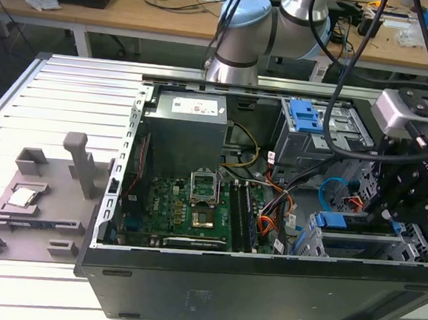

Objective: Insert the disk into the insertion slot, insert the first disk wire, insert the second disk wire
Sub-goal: 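Insert the first disk wire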

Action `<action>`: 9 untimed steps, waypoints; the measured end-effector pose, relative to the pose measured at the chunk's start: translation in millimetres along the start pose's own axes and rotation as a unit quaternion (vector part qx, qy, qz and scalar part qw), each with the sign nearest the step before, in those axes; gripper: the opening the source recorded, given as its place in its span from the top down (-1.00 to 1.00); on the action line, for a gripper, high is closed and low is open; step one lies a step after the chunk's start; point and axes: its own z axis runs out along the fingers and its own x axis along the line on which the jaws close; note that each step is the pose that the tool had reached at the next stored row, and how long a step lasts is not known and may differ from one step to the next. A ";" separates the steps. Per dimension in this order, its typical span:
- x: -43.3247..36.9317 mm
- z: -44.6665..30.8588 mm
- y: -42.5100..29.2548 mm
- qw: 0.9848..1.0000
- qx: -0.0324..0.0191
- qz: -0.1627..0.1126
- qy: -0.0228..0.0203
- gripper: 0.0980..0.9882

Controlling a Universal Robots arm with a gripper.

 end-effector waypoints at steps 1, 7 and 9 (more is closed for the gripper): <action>0.0 -6.4 0.3 1.000 0.000 0.000 0.000 0.68; -1.4 -35.7 1.5 1.000 0.000 0.000 0.000 0.68; -2.8 -43.9 1.9 1.000 0.000 0.000 0.000 0.98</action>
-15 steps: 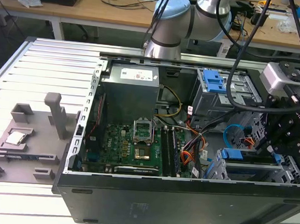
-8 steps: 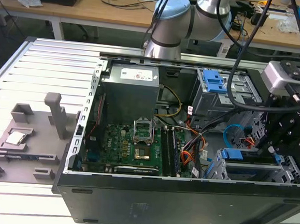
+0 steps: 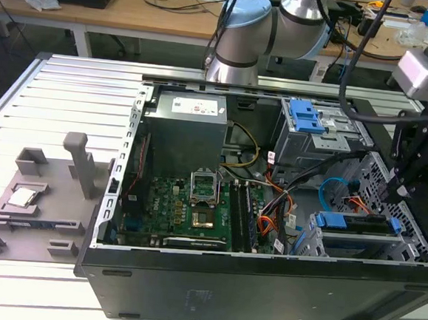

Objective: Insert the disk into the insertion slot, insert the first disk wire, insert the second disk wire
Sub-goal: 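Insert the first disk wire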

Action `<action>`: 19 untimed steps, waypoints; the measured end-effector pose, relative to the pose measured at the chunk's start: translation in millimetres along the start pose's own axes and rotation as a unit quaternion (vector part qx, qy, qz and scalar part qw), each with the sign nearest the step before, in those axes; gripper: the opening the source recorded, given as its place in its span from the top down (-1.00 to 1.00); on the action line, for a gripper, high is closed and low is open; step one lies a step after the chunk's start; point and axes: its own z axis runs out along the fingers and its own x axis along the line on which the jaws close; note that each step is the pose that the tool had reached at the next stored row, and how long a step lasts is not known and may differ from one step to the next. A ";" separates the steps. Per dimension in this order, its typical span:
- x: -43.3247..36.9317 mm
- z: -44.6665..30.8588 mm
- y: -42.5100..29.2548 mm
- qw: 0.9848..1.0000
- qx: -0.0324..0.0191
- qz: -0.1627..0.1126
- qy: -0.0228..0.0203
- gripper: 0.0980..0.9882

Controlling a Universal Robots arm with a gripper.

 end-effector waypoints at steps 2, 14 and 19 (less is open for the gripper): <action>-0.4 -8.3 0.3 1.000 0.000 0.000 0.000 0.98; -0.4 -16.7 0.7 1.000 0.000 0.000 0.000 0.98; -0.4 -16.9 0.7 1.000 0.000 0.000 0.000 0.98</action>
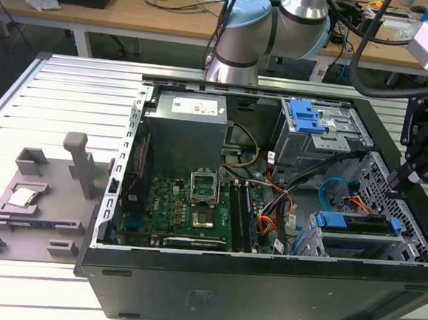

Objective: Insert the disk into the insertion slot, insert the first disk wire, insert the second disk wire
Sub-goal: 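Insert the first disk wire, then insert the second disk wire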

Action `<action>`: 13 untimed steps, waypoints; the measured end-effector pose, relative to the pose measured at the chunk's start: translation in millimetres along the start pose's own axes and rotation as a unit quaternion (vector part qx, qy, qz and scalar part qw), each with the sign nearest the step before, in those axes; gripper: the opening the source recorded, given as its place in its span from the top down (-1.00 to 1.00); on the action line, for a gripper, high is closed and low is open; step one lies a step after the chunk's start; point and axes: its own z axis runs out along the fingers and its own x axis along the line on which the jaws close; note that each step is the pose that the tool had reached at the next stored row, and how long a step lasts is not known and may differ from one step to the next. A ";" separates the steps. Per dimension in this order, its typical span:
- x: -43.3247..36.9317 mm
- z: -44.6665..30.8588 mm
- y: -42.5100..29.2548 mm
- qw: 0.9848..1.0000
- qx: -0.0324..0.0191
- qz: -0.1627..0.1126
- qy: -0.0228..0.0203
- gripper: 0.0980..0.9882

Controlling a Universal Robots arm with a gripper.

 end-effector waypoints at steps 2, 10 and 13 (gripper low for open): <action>0.0 0.0 0.0 1.000 0.000 0.000 0.000 0.98; 0.1 0.1 6.7 1.000 0.000 0.000 0.000 0.98; 0.1 -0.2 7.3 1.000 0.000 0.000 0.000 0.98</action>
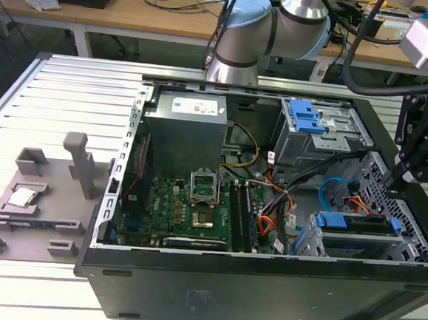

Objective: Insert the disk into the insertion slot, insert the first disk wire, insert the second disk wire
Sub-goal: 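Insert the second disk wire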

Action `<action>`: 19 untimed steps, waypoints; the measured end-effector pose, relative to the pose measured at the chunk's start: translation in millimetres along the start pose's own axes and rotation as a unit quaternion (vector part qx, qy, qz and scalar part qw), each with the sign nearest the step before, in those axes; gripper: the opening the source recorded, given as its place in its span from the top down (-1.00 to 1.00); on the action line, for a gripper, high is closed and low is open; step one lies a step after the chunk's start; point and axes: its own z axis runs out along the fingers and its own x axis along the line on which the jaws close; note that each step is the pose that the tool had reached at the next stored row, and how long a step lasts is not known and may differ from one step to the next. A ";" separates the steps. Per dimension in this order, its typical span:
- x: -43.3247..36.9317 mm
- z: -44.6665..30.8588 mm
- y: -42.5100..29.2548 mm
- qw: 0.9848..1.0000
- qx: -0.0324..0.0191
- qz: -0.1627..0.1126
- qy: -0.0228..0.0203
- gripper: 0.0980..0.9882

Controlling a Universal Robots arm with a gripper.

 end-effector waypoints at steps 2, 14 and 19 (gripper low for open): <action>0.0 -3.7 0.2 1.000 0.000 0.000 0.000 0.98; 0.0 -10.6 0.5 1.000 0.000 0.000 0.000 0.56; -1.9 -10.9 0.6 1.000 0.000 0.000 0.000 0.28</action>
